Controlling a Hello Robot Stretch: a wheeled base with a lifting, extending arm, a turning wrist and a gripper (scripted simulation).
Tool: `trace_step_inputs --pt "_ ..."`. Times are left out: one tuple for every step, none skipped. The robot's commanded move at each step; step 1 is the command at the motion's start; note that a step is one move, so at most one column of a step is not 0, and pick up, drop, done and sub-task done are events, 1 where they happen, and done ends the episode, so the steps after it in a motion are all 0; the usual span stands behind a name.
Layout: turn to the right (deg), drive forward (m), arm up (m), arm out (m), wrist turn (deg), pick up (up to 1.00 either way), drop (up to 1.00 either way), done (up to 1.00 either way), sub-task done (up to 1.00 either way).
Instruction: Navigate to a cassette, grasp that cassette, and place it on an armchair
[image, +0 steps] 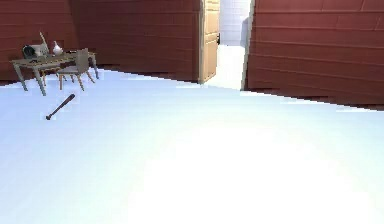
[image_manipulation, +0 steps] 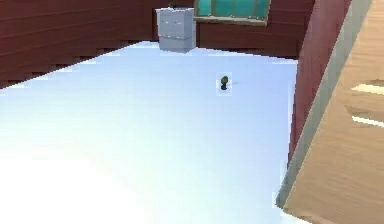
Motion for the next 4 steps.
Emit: trace_step_inputs --pt "-12.0 0.0 0.0 0.0 0.0 0.0 0.0 0.0 0.0" --pt "0.0 0.45 0.0 0.0 0.0 0.0 0.0 0.0 0.0" --pt "-42.0 0.0 0.0 0.0 0.0 0.0 0.0 0.0 0.0" --pt "0.0 1.0 0.0 0.0 0.0 0.0 0.0 0.0 0.0"
